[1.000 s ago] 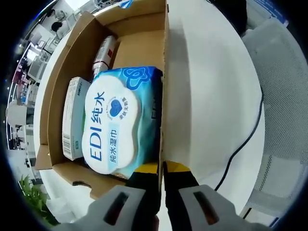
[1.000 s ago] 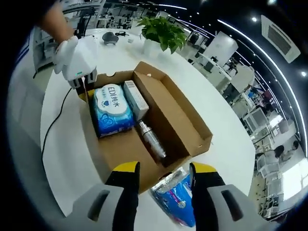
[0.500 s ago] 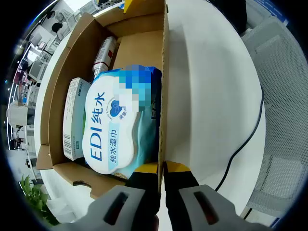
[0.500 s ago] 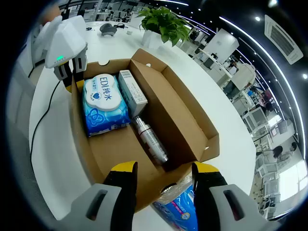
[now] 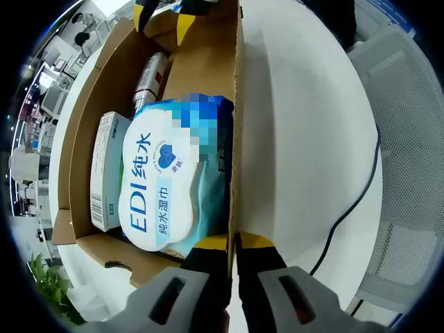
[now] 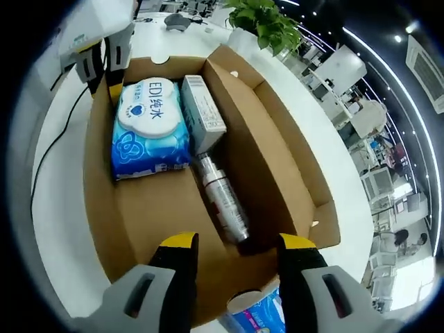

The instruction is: Operate the shoe box by opening the lid, removing the specified soft item, and placing it in the target area until the item is outside and the box remains undamaged.

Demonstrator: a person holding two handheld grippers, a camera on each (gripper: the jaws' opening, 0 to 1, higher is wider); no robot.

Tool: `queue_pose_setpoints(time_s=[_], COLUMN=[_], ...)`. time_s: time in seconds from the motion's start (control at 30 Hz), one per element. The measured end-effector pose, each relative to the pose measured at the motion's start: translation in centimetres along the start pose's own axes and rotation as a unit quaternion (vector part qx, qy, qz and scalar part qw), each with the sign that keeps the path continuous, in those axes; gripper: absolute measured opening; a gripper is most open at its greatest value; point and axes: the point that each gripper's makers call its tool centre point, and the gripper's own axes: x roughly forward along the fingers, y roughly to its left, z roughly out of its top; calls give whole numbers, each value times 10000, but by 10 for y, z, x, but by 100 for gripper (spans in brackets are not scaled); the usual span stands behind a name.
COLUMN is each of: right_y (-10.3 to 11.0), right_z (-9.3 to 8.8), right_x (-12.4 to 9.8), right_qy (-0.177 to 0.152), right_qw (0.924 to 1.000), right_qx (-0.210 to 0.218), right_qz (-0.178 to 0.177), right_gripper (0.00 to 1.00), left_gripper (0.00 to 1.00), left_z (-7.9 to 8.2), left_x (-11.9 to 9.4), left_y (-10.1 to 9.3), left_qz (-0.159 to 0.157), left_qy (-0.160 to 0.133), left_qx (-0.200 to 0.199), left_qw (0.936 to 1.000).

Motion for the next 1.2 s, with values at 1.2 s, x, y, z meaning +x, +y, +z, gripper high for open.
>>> queue_pose_setpoints(time_s=[1.2], right_y=[24], right_z=[-2], right_x=[32], right_qy=[589], right_qw=[9898], right_qx=[275], right_qz=[1270], right_gripper=[18], left_gripper=[1], left_z=[-2], left_x=[1], left_y=[-1], left_qz=[-2], left_qy=[28], left_qx=[-50], left_qw=[10000])
